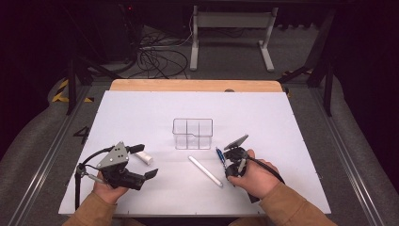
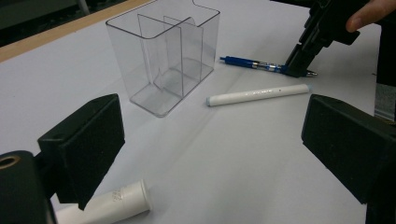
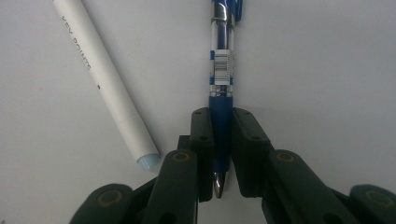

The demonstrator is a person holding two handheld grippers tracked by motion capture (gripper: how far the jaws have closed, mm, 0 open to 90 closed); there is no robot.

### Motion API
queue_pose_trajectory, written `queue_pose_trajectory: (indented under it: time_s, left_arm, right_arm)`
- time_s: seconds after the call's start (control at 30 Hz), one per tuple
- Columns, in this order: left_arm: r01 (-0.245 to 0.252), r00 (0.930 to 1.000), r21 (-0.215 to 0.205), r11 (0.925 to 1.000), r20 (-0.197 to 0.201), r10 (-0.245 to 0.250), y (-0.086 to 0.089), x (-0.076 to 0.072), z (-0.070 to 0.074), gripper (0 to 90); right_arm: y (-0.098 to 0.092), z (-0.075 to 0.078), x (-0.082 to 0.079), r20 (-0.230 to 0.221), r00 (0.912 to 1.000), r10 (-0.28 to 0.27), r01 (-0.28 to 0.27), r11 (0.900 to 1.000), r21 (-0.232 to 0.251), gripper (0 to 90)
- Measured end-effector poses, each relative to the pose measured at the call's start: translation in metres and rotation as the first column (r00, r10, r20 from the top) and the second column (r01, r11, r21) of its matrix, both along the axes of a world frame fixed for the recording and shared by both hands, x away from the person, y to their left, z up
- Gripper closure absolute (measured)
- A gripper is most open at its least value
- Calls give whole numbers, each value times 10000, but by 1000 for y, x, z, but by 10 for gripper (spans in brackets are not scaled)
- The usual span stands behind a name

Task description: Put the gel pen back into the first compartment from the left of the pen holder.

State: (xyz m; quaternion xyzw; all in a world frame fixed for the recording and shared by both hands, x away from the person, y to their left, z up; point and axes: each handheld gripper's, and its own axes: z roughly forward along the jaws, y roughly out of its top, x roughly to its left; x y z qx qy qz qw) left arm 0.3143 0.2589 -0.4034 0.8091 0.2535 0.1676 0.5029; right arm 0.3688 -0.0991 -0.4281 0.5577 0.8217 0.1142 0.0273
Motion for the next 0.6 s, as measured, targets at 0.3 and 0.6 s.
queue_pose_trajectory:
  time_s: [0.3,0.6]
  left_arm:
    - [-142,9999,140,9998,74,141,0,1,1,66]
    - [-250,9997,146,9996,29,250,0,1,1,69]
  right_arm:
    - [-1,1,0,89,9999,109,-109,9999,-34,802]
    - [-14,19,-7,496,9967,641,-654,9976,247,803]
